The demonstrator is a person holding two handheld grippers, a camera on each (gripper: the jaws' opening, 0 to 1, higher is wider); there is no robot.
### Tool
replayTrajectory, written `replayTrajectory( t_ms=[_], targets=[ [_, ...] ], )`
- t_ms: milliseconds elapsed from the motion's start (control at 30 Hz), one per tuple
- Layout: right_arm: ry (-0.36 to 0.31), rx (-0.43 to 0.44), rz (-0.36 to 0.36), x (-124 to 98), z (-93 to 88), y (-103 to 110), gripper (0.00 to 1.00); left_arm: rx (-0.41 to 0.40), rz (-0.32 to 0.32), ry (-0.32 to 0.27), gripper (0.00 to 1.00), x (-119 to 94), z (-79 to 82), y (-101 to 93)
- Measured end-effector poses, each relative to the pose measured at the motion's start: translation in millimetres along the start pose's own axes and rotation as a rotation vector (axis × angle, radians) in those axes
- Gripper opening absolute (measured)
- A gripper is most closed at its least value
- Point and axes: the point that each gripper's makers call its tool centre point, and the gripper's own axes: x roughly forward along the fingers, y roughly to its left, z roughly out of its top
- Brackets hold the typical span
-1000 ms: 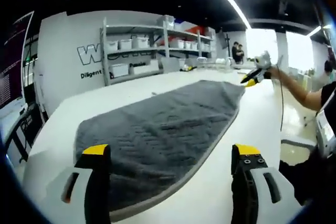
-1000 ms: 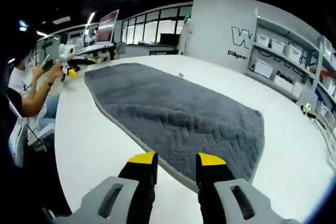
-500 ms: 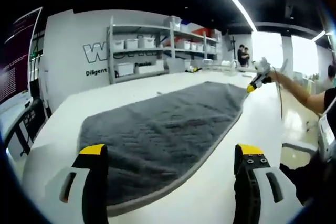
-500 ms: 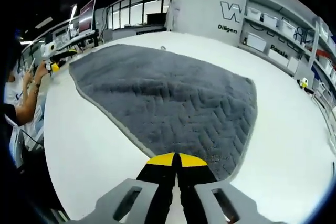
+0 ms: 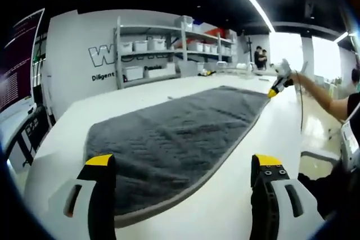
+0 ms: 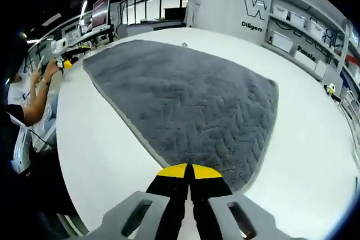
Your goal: Open the folded towel by lifting each exposed corner and separating the folded layers until the towel lies flat within the target outline without major curled edges
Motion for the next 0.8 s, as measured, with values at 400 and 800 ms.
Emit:
replayTrajectory(
  t_ms=[400, 800],
  targets=[
    [-0.019, 0.011, 0.023, -11, -10.2, 8, 0.0, 0.002, 0.003, -0.001, 0.98, -8, -0.9, -2.1],
    [-0.032, 0.0, 0.012, -19, -15.8, 15, 0.01, 0.002, 0.013, 0.007, 0.98, -15, -3.4, -0.3]
  ],
)
